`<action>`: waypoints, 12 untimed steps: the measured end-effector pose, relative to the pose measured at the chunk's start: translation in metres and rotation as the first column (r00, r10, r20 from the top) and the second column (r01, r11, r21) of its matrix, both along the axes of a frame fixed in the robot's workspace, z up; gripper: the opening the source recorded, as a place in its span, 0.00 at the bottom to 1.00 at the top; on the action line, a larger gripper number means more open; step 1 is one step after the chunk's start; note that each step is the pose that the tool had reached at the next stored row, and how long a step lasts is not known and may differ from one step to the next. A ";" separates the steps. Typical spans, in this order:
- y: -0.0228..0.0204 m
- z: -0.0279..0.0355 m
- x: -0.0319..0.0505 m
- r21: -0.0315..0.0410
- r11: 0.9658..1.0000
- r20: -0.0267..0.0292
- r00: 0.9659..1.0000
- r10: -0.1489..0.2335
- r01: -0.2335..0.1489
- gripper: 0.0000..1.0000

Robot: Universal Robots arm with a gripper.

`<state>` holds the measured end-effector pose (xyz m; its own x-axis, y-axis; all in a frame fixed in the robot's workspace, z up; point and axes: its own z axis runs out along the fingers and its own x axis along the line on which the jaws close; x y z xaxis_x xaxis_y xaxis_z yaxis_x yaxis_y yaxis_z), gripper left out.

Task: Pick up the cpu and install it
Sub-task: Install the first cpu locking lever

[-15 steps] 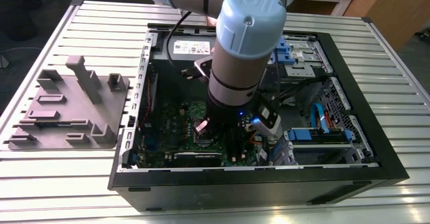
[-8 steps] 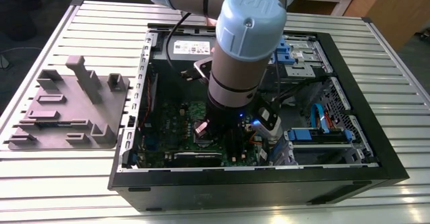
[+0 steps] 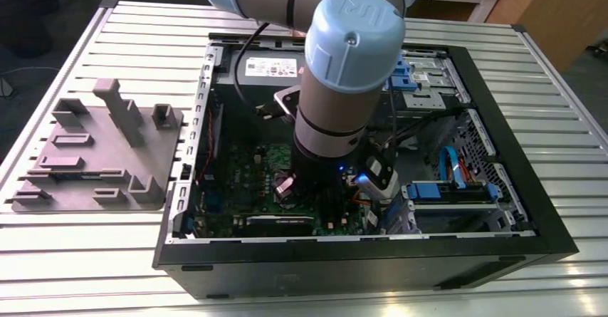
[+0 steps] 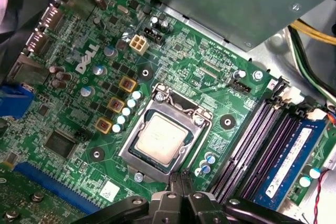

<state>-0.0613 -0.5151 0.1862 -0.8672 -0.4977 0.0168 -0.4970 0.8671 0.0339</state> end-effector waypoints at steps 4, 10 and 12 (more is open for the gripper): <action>-0.0002 -0.0014 0.0002 -0.002 1.000 0.002 1.000 0.000 0.000 0.10; -0.0005 -0.0025 0.0001 0.002 1.000 0.003 1.000 0.000 0.000 0.10; -0.0003 -0.0021 0.0001 0.002 1.000 0.003 1.000 0.000 0.000 0.10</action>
